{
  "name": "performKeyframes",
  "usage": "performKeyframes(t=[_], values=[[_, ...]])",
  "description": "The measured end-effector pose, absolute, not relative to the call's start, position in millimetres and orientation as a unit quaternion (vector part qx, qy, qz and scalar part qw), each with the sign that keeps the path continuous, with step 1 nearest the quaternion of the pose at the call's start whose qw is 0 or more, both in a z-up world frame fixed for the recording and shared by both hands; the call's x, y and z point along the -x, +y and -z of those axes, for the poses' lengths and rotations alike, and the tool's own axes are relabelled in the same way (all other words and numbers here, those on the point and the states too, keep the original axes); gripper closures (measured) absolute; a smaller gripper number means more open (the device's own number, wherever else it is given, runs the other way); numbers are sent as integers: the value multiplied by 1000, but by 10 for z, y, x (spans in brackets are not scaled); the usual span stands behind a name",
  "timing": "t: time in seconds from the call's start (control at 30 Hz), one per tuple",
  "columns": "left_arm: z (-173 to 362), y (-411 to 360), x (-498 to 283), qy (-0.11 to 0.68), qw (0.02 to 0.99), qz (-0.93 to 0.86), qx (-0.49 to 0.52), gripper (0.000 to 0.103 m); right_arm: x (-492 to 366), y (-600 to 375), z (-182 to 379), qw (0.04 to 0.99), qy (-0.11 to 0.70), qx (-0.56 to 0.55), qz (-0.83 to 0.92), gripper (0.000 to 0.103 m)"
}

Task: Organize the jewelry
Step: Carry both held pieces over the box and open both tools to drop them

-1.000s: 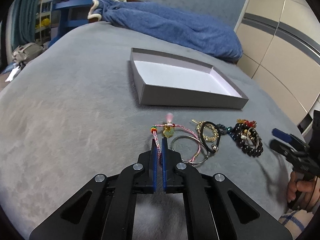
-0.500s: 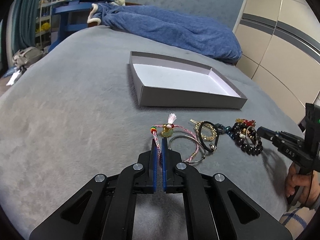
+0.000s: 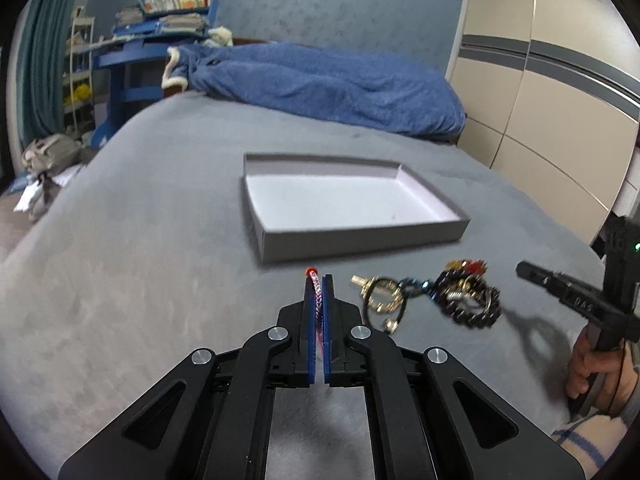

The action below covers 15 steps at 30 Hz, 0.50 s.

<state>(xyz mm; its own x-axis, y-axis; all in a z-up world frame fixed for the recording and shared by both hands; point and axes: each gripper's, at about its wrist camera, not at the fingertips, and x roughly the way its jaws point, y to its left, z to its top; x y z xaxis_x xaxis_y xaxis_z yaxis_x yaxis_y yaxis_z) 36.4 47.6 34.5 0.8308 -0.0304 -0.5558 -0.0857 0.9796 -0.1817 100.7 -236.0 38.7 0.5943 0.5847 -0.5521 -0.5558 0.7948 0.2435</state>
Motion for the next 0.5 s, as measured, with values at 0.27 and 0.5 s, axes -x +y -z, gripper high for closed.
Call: performKeyframes(t=[0.27, 0.5], values=[[-700, 508, -347, 264, 960, -8, 89, 100, -1069, -2275, -320, 883, 342, -10, -323, 78], [-873, 496, -365, 250, 965, -2, 84, 100, -1191, -2222, -318, 893, 344, 8, -288, 69]])
